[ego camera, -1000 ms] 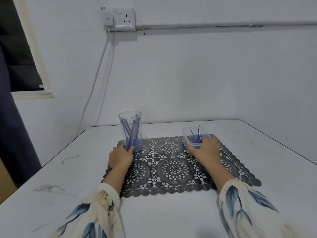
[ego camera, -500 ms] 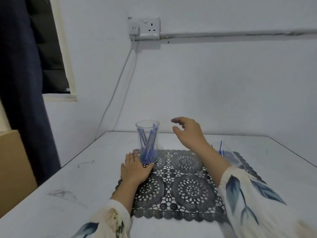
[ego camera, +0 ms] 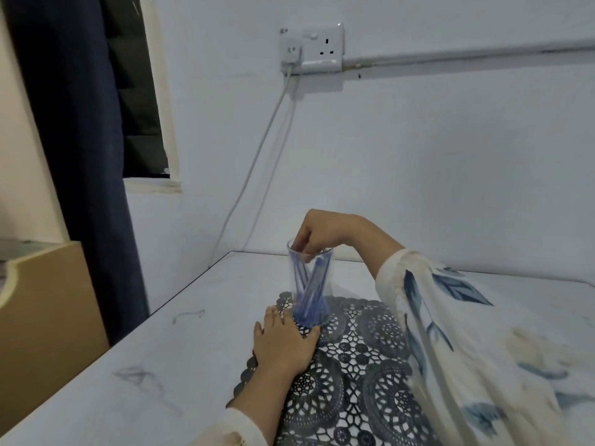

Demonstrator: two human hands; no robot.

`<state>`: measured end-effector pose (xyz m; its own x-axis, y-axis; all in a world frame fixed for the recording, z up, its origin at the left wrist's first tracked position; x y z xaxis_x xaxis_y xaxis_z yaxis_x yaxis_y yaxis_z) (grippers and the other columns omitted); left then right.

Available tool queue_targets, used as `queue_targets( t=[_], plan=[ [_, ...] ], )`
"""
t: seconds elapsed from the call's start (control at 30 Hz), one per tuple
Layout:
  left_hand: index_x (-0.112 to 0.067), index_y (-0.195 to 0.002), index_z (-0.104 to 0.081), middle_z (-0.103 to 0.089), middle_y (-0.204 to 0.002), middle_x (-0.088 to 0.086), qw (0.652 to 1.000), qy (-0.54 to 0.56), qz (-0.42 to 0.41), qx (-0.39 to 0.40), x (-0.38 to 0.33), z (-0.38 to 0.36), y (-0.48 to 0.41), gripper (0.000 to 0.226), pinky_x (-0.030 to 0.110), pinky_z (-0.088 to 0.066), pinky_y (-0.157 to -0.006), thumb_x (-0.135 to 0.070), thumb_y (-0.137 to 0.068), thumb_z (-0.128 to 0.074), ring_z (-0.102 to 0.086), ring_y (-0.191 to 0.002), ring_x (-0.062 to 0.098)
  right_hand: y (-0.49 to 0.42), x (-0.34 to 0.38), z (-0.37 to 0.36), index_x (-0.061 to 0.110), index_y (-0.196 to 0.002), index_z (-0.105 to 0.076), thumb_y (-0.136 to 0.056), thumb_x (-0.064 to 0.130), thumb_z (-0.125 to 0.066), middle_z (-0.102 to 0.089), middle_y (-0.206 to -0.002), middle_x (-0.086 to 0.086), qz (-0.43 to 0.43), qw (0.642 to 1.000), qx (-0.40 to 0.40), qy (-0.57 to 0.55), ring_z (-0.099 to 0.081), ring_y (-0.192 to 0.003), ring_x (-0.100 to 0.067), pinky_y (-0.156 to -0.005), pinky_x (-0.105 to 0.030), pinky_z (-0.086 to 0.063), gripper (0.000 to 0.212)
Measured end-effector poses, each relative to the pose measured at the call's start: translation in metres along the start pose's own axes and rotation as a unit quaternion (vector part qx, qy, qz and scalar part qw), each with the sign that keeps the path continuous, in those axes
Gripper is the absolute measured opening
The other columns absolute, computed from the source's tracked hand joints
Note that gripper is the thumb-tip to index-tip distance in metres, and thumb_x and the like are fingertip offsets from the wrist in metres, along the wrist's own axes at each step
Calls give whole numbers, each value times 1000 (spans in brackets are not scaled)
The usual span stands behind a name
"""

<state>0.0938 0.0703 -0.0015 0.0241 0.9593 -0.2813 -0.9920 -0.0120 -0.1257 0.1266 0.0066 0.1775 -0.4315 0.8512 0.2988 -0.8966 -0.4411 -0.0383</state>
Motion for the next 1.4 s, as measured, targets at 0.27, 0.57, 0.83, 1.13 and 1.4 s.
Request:
queue_targets(
  t=[0.27,0.57,0.83,1.13,1.4],
  plan=[
    [-14,-149,-9,-3,-157,8,1000,-5,2,8,0,1,1,79,41,-1,-117,-65,-90,-21,1,-144,21,-3,-5,0,13,-85,-76,-75,4,-67,-71,-72,3,-8,998,-27,-57,-67,-70,-9,-60,-12,-44,17],
    [-17,-147,-11,-23,-151,8,992,114,20,-41,4,17,1,88,42,-16,-114,-59,-80,-48,-20,-139,25,53,-17,53,5,-101,-72,-86,0,-58,-72,-92,-10,12,904,-393,-169,-64,-80,-14,-79,-13,-45,21],
    [-15,-147,-7,-16,-153,8,931,257,-45,-256,-8,81,25,94,40,-22,-114,-47,-78,-63,-15,-140,22,152,-49,66,19,-91,-71,-87,-2,-58,-70,-83,2,39,674,-601,-428,-68,-75,-14,-80,-25,-53,25],
    [-7,-129,-45,-51,-126,6,836,216,-315,-394,-70,123,83,50,31,-34,-102,-39,-91,-48,-43,-119,20,177,-65,3,12,-87,-70,-85,-7,-58,-71,-82,-6,1,668,-510,-543,-68,-73,-14,-73,-19,-54,22],
    [-11,-106,-64,-64,-94,0,831,182,-390,-351,-81,108,85,29,24,-43,-75,-26,-92,-45,-54,-85,12,204,-92,-26,12,-93,-71,-85,-4,-59,-72,-82,6,-64,746,-477,-460,-69,-76,-9,-74,-16,-53,21]
  ],
)
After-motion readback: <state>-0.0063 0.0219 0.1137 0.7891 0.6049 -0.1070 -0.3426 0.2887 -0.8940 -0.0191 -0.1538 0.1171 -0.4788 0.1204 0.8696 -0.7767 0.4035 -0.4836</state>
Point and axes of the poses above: each hand's wrist, its own y-axis away from the middle knuckle, its own z-axis out of the back of the hand, x = y × z, the point moved 10 cm from there along -y, towards the middle knuckle
